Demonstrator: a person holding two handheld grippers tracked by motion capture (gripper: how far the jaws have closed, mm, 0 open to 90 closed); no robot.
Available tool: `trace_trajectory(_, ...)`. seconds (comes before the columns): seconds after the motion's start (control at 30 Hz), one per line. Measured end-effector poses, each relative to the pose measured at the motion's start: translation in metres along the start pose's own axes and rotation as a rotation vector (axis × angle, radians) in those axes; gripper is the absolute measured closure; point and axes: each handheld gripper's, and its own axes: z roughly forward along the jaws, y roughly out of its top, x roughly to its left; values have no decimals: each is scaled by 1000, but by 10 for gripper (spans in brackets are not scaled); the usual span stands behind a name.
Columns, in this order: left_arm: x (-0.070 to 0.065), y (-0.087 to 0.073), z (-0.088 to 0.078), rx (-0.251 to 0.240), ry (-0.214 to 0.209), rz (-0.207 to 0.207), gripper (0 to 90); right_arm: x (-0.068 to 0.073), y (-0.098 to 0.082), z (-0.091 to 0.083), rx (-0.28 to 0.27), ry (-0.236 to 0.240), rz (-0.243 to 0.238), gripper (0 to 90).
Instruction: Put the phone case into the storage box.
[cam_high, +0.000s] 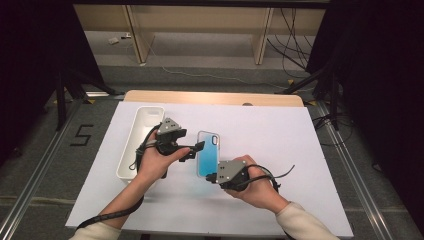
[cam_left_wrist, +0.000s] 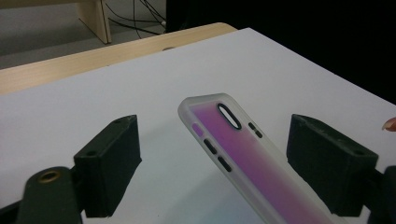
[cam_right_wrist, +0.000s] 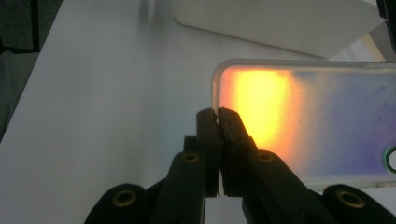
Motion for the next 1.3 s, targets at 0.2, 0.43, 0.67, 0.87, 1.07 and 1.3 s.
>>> trace_trajectory(0.2, -2, 0, 5, 14, -18, -16, 208, 2, 2, 0, -4, -1, -4, 888)
trace_trajectory(0.43, -2, -1, 11, 32, -20, -31, 242, 2, 2, 0, -7, -1, -6, 888)
trace_trajectory(0.67, -1, -1, 15, 48, -19, -48, 288, 2, 3, 0, -15, 1, -13, 888)
trace_trajectory(0.87, -1, -2, 15, 54, -29, -70, 349, 3, 3, 1, -17, -5, -20, 888)
trace_trajectory(1.07, 1, -3, 16, 62, -51, -87, 407, 3, 4, 0, -21, -4, -25, 888)
trace_trajectory(1.3, 1, -5, 18, 85, -65, -105, 453, 3, 5, 0, -22, -12, -28, 888)
